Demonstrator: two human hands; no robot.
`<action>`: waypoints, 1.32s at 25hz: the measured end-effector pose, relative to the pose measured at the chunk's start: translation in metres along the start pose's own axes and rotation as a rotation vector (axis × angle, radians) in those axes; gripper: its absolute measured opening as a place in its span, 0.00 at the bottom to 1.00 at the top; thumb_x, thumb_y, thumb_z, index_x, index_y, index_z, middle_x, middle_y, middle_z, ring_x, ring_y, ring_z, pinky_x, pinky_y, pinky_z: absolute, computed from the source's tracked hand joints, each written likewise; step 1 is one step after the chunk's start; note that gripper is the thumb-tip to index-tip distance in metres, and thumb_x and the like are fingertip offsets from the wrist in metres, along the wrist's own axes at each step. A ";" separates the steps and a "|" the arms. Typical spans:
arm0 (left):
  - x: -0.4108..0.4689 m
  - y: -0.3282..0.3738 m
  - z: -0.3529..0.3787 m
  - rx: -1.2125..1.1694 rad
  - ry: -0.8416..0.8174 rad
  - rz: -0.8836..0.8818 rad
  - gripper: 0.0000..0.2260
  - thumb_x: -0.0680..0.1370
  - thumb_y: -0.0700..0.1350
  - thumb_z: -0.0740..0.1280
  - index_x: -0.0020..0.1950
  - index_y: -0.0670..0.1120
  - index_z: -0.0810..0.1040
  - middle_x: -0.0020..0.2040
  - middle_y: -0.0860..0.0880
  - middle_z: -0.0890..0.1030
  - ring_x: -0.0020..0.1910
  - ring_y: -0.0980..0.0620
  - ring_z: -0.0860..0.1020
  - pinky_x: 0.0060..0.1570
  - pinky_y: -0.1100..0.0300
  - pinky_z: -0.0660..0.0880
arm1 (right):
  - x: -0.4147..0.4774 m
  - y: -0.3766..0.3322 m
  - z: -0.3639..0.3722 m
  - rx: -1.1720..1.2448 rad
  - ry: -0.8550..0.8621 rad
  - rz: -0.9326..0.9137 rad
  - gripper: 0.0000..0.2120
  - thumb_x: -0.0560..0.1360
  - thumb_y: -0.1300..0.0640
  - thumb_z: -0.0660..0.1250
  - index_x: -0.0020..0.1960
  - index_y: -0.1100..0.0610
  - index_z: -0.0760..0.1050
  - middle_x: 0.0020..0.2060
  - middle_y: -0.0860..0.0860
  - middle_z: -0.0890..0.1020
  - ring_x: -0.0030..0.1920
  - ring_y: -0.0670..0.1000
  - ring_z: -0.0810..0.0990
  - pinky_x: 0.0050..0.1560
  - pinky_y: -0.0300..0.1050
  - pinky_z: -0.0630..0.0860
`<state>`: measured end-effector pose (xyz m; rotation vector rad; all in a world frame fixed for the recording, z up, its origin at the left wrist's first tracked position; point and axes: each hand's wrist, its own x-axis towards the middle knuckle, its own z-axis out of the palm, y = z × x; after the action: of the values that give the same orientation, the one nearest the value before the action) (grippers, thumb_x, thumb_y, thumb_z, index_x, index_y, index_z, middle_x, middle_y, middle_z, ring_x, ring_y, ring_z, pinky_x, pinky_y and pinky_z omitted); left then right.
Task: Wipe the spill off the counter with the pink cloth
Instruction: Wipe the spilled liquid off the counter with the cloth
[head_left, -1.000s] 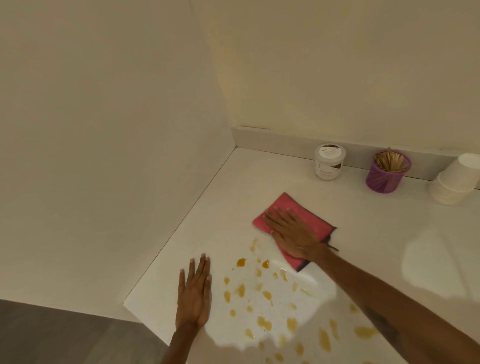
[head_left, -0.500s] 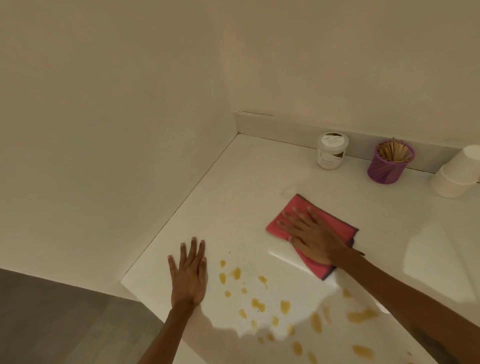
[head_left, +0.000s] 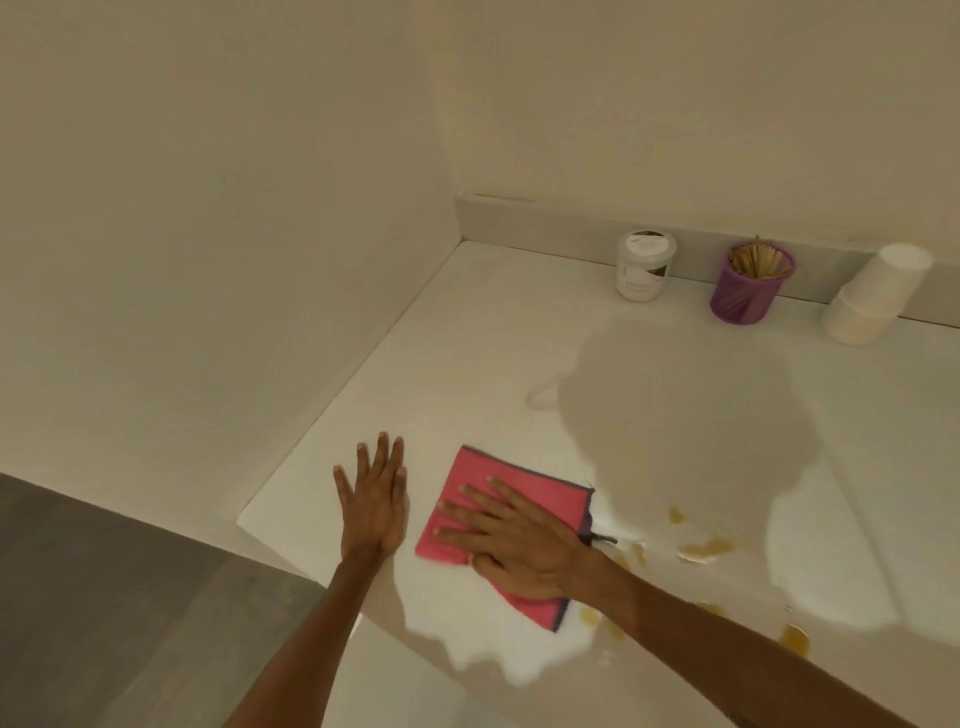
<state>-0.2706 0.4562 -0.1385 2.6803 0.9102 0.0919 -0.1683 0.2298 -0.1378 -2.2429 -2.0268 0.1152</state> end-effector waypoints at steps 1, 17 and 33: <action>-0.001 0.001 0.000 0.011 -0.006 -0.002 0.23 0.86 0.51 0.45 0.83 0.52 0.51 0.83 0.53 0.49 0.83 0.47 0.43 0.80 0.38 0.38 | -0.026 0.002 0.001 -0.018 -0.001 -0.055 0.25 0.84 0.46 0.51 0.80 0.44 0.56 0.81 0.46 0.58 0.82 0.52 0.48 0.79 0.58 0.42; -0.010 -0.001 0.006 -0.046 -0.045 0.234 0.26 0.85 0.56 0.42 0.83 0.51 0.51 0.83 0.53 0.52 0.83 0.51 0.48 0.82 0.47 0.42 | -0.063 -0.061 0.009 0.043 0.029 0.253 0.26 0.83 0.43 0.48 0.81 0.43 0.52 0.81 0.46 0.54 0.82 0.52 0.47 0.80 0.59 0.42; -0.031 0.044 0.018 -0.008 0.011 0.103 0.26 0.85 0.54 0.43 0.83 0.48 0.48 0.84 0.50 0.50 0.83 0.46 0.46 0.81 0.43 0.42 | -0.069 -0.048 -0.001 0.096 0.063 0.506 0.27 0.83 0.47 0.49 0.81 0.46 0.54 0.81 0.47 0.55 0.82 0.54 0.47 0.80 0.61 0.44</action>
<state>-0.2663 0.3997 -0.1411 2.7214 0.7737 0.1329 -0.2221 0.1659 -0.1315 -2.6002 -1.3507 0.1772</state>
